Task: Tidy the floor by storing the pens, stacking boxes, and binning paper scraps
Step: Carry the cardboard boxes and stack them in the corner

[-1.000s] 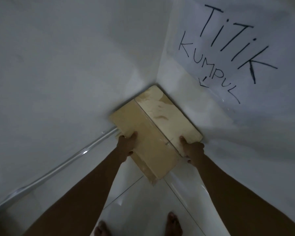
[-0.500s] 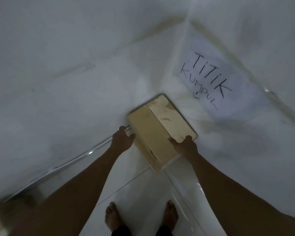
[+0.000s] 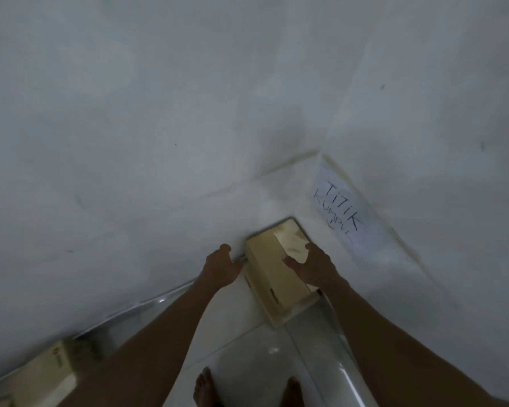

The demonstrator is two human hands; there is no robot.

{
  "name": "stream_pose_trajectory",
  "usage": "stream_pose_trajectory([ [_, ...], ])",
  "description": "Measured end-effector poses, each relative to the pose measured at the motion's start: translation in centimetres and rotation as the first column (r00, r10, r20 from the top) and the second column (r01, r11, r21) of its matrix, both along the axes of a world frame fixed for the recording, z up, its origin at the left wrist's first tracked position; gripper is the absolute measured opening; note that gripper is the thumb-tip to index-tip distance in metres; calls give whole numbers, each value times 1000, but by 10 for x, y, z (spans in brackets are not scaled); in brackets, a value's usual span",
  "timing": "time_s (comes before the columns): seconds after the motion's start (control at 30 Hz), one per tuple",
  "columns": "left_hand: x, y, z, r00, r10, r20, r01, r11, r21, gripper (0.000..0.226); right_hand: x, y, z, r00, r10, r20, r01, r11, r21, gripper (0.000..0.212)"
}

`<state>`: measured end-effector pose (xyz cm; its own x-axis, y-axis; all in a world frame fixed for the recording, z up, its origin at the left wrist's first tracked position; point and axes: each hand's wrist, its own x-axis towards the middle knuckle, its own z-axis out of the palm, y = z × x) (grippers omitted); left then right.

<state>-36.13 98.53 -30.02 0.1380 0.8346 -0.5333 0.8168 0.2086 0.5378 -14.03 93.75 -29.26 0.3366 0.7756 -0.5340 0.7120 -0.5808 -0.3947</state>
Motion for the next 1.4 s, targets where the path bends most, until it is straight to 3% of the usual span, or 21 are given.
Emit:
stream_pose_trajectory([
  [0.23, -27, -20, 71, 999, -52, 4, 53, 998, -16, 71, -45, -5, 73, 991, 132, 0, -132, 989, 69, 97],
  [0.43, -63, -24, 104, 998, -54, -29, 55, 998, 22, 68, -76, -2, 107, 984, 180, -20, -176, 977, 122, 100],
  [0.8, -121, -61, 119, 993, 107, -46, -104, 992, 69, 66, -114, -11, 128, 919, 394, -2, -389, 908, 158, 95],
  [1.4, -179, -207, 122, 936, 339, -95, -329, 939, 102, 64, -191, -93, 120, 750, 660, -32, -653, 748, 122, 95],
])
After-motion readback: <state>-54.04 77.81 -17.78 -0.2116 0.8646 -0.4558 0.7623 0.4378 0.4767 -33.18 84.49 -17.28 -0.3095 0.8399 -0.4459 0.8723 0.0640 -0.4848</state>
